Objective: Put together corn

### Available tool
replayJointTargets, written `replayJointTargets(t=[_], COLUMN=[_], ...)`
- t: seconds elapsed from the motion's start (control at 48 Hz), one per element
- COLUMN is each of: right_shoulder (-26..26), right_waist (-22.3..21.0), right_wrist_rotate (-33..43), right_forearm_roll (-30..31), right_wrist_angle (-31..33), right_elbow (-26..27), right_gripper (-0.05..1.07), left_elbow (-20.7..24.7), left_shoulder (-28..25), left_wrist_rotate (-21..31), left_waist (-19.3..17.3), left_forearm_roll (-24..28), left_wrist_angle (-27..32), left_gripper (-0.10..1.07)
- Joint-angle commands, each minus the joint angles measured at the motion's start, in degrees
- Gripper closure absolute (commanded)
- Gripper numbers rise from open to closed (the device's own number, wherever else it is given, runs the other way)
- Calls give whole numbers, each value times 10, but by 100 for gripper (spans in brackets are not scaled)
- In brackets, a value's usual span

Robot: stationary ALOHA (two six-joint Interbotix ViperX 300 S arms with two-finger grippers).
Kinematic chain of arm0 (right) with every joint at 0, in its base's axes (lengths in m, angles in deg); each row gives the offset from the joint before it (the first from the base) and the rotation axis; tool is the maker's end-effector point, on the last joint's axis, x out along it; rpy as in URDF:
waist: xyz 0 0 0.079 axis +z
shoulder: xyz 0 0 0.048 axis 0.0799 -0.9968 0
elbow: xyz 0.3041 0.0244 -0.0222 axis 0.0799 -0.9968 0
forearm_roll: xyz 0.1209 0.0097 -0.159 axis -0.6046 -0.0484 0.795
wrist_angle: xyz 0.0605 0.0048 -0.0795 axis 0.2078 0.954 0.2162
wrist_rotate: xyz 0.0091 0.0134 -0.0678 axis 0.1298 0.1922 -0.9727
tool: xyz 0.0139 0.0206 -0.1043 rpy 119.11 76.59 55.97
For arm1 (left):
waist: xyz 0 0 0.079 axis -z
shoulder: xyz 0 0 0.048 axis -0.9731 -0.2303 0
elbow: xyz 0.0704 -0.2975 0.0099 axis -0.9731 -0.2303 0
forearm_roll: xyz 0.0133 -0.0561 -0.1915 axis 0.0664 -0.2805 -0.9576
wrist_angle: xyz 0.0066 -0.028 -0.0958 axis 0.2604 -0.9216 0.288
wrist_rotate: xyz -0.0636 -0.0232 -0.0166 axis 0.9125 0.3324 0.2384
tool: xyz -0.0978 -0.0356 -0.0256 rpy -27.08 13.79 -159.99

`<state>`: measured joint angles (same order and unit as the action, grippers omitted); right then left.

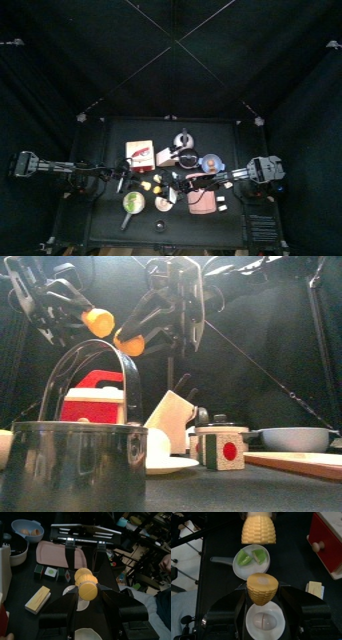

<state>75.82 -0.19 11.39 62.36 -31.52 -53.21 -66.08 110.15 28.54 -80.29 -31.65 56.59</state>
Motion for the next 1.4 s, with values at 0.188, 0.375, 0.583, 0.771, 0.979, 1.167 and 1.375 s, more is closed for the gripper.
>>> replayJointTargets(t=[0.188,0.375,0.583,0.771,0.979,1.167,1.375], right_shoulder=[4,4,4,4,4,4,0], right_waist=[-4,-8,-11,-11,-12,-12,-12], right_wrist_rotate=[0,0,0,0,0,0,0], right_forearm_roll=[1,2,11,16,16,16,16], right_wrist_angle=[-4,-4,-4,-4,-4,-4,-4], right_elbow=[16,18,24,26,28,29,33], right_gripper=[37,37,37,37,37,37,37], left_elbow=[33,38,38,38,38,39,38], left_shoulder=[-28,-35,-35,-35,-35,-35,-35], left_wrist_rotate=[0,0,0,0,0,0,0], left_waist=[1,1,1,1,1,1,1], left_forearm_roll=[-2,-4,-4,-4,-4,-4,-4], left_wrist_angle=[-5,-5,-4,-5,-4,-4,-5], left_gripper=[29,29,29,29,29,29,29])
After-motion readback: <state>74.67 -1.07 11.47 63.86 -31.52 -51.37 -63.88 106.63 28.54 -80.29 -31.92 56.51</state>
